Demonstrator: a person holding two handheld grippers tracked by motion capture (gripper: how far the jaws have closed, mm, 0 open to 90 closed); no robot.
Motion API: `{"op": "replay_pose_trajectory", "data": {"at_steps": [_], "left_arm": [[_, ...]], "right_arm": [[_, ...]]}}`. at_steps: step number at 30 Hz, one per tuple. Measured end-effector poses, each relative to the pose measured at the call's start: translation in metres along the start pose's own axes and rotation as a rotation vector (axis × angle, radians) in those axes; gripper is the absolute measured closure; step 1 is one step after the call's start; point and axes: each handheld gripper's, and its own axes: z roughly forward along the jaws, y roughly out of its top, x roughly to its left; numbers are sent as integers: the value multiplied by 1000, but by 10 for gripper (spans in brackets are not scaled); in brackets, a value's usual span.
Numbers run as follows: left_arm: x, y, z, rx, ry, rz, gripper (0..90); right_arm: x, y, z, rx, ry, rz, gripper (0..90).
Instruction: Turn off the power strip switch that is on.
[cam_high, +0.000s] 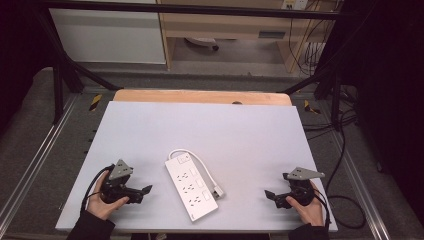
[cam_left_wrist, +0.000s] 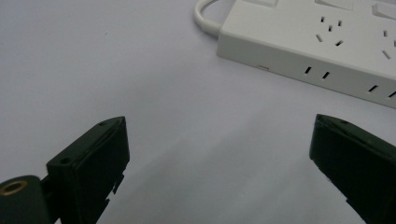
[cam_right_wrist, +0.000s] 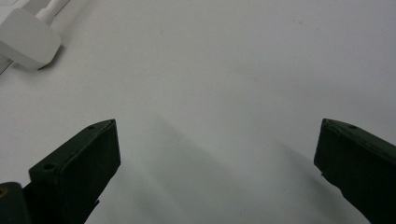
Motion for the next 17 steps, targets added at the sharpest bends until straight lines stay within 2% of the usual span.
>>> {"op": "replay_pose_trajectory", "data": {"at_steps": [9, 17], "left_arm": [[1, -13, -1, 11, -11, -9, 49], [2, -15, 1, 20, -14, -15, 49]], "right_arm": [[0, 0, 1, 9, 4, 2, 11], [0, 0, 1, 8, 6, 0, 11]]}}
